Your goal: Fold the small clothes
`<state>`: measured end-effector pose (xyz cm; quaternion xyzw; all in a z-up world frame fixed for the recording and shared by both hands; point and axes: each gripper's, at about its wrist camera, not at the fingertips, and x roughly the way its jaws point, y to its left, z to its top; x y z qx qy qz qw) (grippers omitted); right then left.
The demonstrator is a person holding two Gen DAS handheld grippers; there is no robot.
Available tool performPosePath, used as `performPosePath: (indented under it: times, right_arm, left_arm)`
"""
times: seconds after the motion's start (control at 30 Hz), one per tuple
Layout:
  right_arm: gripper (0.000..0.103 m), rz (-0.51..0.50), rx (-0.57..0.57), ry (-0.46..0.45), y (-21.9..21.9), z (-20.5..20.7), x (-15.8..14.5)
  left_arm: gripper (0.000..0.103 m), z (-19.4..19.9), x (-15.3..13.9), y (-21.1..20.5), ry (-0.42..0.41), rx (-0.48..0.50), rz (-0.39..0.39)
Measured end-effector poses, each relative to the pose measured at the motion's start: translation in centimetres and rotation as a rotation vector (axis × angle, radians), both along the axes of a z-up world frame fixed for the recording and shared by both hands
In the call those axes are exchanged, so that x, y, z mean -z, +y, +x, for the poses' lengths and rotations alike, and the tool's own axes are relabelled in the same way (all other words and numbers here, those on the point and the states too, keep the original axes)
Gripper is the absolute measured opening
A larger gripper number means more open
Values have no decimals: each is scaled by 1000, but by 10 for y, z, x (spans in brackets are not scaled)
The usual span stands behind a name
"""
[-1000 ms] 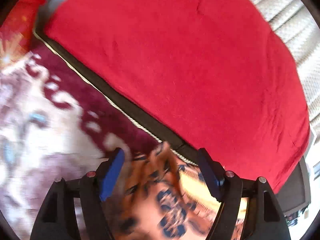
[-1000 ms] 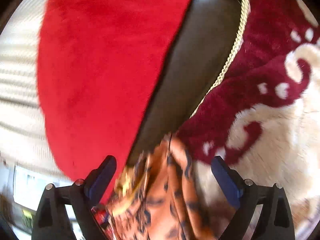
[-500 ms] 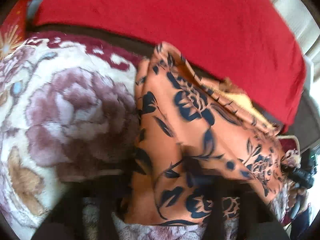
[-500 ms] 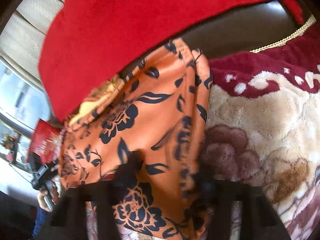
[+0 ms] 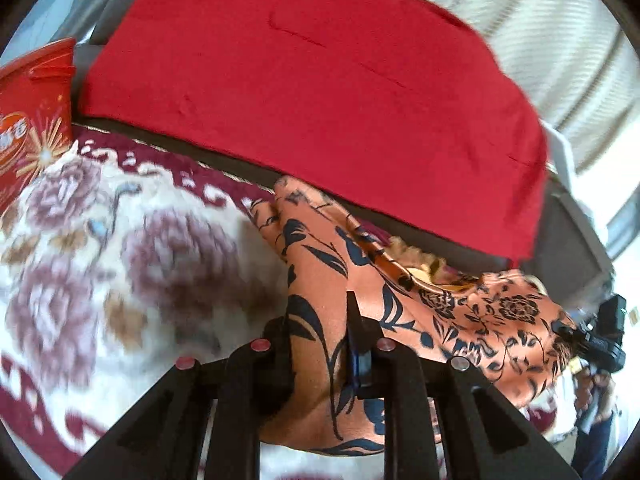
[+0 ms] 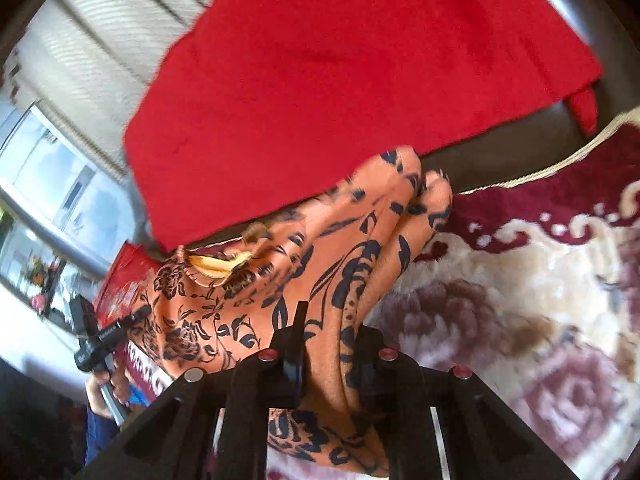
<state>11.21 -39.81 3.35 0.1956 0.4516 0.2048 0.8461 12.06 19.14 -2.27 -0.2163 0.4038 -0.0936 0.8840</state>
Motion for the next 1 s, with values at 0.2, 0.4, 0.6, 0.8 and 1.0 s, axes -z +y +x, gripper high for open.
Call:
performPosePath:
  times: [0.2,0.4,0.6,0.8,1.0]
  right_arm:
    - [25,20,-3,97,-28,-99,60]
    - [47,207,202,208,-93,-158,157]
    - [58,79,228,20,-101,-148,99]
    - [58,-113,128,-69,-43,-88,84]
    - [55,-253,100,-37,-25,-48,111]
  left_arm:
    - [28,-76,105,-19,171,42,19]
    - [48,-89,118,4,159,-46,-15]
    - [61,-54,72,4,13,-28,106]
    - [61,-1,90,-14,41,37,146]
    - [61,37,113,-19,80,33,158]
